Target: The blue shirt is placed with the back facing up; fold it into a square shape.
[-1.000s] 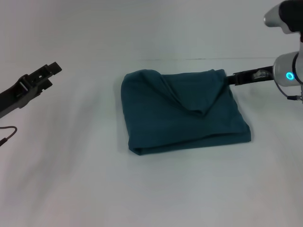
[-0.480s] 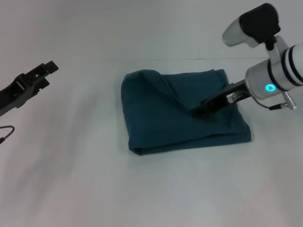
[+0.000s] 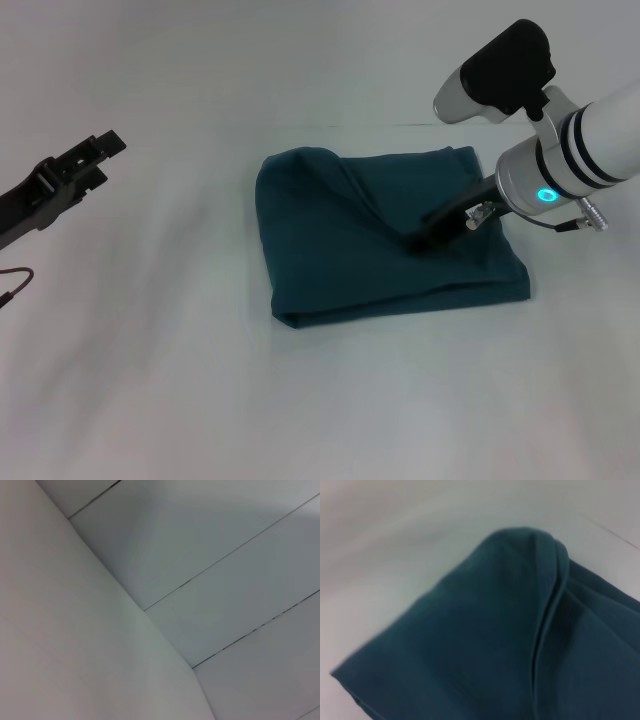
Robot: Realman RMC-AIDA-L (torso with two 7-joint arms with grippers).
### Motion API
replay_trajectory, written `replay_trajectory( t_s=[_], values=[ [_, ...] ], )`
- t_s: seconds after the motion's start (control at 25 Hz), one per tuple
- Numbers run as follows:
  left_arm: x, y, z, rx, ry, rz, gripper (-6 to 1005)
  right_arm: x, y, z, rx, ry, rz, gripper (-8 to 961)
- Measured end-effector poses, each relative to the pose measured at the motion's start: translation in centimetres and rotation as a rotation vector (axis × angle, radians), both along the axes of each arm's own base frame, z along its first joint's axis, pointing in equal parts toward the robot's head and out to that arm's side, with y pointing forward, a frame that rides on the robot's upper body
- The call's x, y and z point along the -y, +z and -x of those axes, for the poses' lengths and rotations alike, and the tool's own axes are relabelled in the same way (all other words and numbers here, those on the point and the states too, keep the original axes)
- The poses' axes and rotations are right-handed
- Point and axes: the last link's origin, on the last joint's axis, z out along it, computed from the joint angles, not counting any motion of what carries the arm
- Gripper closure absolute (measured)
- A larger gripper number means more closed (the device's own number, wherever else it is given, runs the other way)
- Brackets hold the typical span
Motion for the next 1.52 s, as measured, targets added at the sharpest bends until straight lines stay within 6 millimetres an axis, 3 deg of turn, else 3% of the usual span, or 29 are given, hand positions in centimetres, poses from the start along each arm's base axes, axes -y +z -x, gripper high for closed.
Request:
replay_trajectory(
  t_s=[0.84, 1.08, 1.16, 1.52],
  values=[
    [-0.1, 0.1, 0.1, 0.001, 0.012, -0.011, 202, -0.8, 0.0, 0.2, 0.056, 0.038, -0.061, 496],
    [-0.2, 0.1, 0.2, -0.004, 0.018, -0.015, 202, -0.7, -0.2, 0.4, 0.062, 0.048, -0.057, 731],
    [-0.2, 0.1, 0.3, -0.005, 0.020, -0.016, 203, -0.7, -0.1, 0.4, 0.061, 0.047, -0.059, 924],
    [-0.2, 0.1, 0.3, -0.007, 0.020, -0.018, 203, -2.5, 1.5, 1.6, 0.045, 0.083, -0.196, 950]
  ],
)
